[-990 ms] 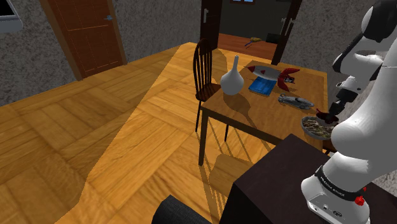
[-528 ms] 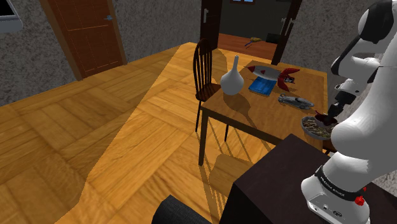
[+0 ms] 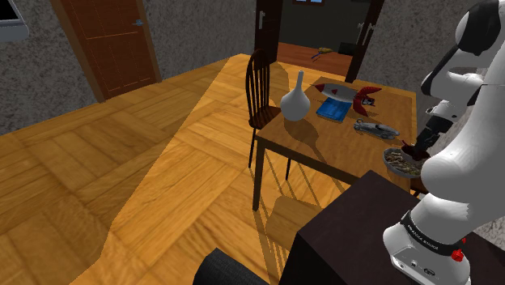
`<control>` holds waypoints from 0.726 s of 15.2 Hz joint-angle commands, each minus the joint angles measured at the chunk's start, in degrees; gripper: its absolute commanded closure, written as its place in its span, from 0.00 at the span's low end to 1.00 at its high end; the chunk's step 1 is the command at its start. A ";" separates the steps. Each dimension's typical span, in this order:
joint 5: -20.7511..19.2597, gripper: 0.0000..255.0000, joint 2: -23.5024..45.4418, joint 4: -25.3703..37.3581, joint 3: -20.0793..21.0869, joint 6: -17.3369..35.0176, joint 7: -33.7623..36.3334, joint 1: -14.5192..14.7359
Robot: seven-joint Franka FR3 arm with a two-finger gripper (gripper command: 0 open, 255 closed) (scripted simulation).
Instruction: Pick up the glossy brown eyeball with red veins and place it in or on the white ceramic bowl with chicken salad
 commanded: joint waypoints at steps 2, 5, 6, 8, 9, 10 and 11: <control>-1.34 0.00 -0.93 2.92 -0.74 -3.54 0.83 -0.24; -2.28 0.00 -1.48 5.81 -1.25 -6.77 1.41 -0.57; -2.29 0.00 -1.48 5.80 -1.26 -6.77 1.41 -0.57; -2.28 0.00 -1.48 5.81 -1.25 -6.77 1.41 -0.57; -2.28 0.00 -1.48 5.81 -1.25 -6.77 1.41 -0.57; -2.28 0.00 -1.48 5.81 -1.25 -6.77 1.41 -0.57; -2.28 0.00 -1.48 5.81 -1.25 -6.77 1.41 -0.57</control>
